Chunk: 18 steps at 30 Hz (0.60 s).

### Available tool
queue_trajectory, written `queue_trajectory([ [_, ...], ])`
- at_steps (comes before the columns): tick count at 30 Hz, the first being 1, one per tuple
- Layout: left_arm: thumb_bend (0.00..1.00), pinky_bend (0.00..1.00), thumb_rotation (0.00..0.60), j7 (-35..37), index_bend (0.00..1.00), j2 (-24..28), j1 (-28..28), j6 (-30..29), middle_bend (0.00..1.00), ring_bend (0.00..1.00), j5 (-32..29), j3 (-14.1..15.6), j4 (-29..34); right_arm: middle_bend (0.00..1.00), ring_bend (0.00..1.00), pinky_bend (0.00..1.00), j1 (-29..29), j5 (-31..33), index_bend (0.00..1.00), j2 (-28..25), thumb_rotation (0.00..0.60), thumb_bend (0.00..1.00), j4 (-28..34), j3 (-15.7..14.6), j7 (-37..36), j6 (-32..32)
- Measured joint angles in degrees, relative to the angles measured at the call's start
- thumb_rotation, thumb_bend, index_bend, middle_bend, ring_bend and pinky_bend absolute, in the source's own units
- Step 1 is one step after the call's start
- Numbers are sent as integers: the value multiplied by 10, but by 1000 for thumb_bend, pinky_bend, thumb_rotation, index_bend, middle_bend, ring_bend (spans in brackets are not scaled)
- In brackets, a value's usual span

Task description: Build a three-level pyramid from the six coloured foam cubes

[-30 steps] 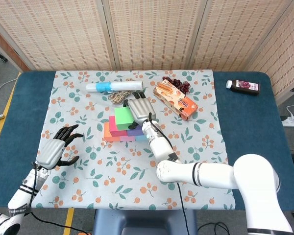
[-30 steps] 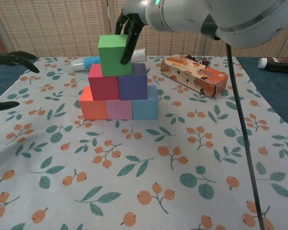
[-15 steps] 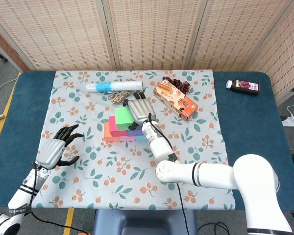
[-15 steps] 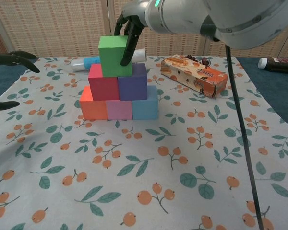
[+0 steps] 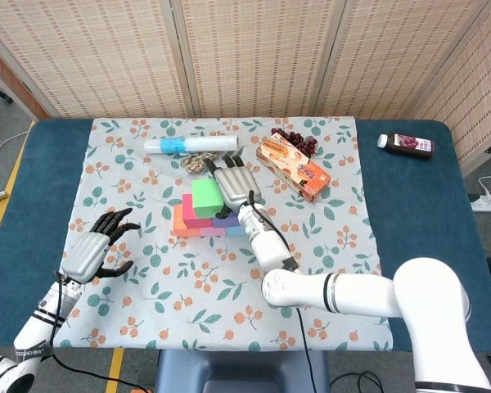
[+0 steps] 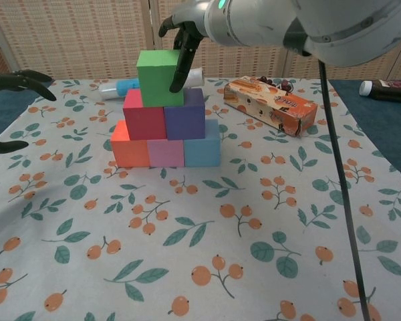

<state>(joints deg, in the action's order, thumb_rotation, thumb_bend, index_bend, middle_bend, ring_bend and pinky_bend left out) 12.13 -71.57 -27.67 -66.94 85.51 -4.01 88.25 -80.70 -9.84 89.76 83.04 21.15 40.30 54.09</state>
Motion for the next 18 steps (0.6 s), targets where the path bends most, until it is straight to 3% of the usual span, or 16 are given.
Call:
queue_trajectory([
  [10,293,0,600,-1,216,2,-1,3,0,0,-1,0,-1,193,0,0,6,-1,0,-12,600,0,23,4,-1,6],
  [18,292,0,600,11,229,2,-5,18,0,0,-8,1,-7,188,0,0,44,-26,0,-84,600,0,115,9,-25,22],
])
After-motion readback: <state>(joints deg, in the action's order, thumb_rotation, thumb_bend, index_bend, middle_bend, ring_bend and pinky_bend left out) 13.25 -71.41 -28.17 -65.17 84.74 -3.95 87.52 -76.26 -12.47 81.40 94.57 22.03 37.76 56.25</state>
